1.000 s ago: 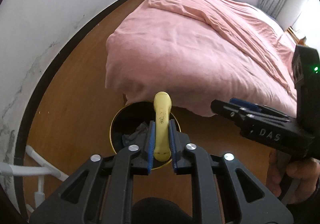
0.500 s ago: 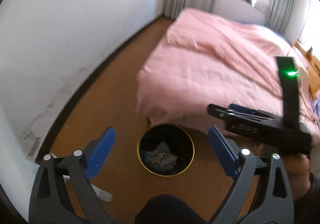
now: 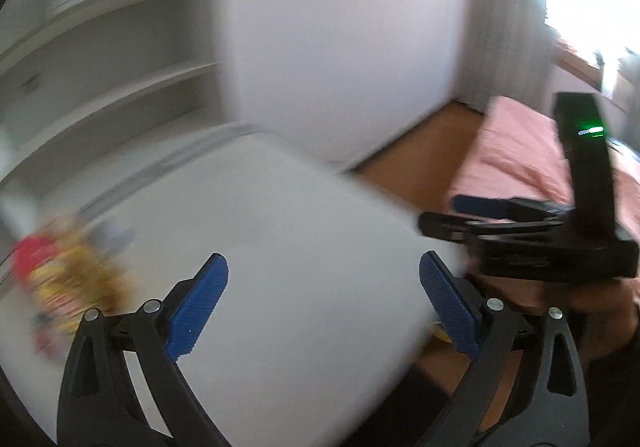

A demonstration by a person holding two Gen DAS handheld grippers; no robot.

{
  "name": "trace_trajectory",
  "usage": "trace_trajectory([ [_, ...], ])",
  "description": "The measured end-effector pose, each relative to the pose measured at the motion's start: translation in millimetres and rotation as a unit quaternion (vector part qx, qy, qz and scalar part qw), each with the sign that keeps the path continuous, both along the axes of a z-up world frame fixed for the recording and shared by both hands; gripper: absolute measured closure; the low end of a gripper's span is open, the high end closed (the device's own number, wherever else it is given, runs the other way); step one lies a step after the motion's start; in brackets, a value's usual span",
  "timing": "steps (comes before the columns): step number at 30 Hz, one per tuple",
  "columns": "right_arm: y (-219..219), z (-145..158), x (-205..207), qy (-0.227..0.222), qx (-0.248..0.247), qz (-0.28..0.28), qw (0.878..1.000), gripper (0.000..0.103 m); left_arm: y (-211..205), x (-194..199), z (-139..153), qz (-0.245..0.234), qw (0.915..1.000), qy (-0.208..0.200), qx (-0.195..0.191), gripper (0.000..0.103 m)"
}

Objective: Collect trash
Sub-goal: 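Return to the desk and grasp the yellow snack box with right tool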

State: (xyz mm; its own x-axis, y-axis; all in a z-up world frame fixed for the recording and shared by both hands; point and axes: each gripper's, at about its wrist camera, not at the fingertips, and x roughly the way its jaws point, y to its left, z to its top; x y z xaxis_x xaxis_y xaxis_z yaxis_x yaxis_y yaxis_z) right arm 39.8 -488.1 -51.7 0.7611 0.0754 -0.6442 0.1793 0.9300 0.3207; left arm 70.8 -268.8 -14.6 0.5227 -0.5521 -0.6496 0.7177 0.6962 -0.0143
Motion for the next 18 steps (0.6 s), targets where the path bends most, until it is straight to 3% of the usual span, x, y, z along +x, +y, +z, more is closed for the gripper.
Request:
trace_trajectory([
  [4,76.2,5.8,54.3,-0.004,-0.005,0.107,0.994,0.033,99.7,32.9,-4.5,0.098,0.995,0.013,0.005,0.01],
  [10,147.7,4.2,133.2,0.01,0.026,0.198,0.98,0.033,231.8,56.5,-12.5,0.221,0.9746,0.036,0.008,0.01],
  [13,171.2,-1.6,171.4,0.03,0.031,0.227,0.973,0.033,281.8,60.7,-14.9,0.26,0.9647,0.043,0.003,0.01],
  [18,204.2,-13.7,216.3,0.063,0.031,0.259,0.963,0.034,330.1,66.9,-18.6,0.295,0.9543,0.05,-0.007,0.01],
])
